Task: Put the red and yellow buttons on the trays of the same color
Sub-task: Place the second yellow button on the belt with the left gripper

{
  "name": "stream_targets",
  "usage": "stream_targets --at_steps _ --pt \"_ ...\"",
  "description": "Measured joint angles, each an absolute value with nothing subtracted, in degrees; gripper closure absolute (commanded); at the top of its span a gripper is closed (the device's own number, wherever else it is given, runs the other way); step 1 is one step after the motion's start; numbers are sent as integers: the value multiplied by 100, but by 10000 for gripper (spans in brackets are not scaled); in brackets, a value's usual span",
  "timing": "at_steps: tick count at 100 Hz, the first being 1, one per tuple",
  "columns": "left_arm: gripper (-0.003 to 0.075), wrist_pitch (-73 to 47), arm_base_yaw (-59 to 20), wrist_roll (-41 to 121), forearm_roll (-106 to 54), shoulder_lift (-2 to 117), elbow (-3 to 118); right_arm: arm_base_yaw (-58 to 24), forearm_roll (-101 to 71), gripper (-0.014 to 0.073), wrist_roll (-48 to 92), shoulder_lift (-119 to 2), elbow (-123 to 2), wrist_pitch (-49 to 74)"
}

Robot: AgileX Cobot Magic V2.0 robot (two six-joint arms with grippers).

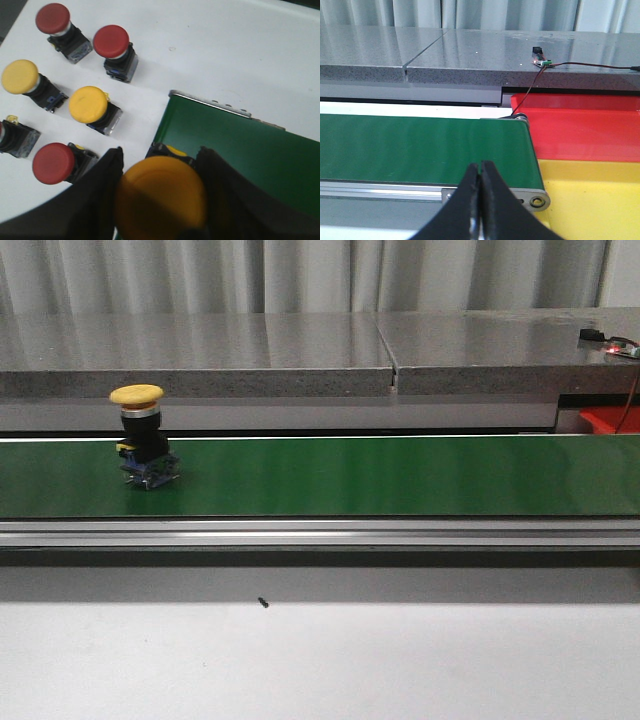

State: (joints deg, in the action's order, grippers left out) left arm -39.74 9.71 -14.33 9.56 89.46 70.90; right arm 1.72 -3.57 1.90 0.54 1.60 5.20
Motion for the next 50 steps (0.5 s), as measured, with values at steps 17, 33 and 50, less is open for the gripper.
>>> stream_targets --at_steps 17,33,50 --pt "552 -4076 916 -1111 465 9102 7090 172 -357 662 190 54 160 520" --pt "552 -4096 916 -1011 313 9180 7090 172 -357 662 190 54 160 520" --pt "552 -4096 916 -997 306 9364 7090 172 -357 662 190 54 160 520"
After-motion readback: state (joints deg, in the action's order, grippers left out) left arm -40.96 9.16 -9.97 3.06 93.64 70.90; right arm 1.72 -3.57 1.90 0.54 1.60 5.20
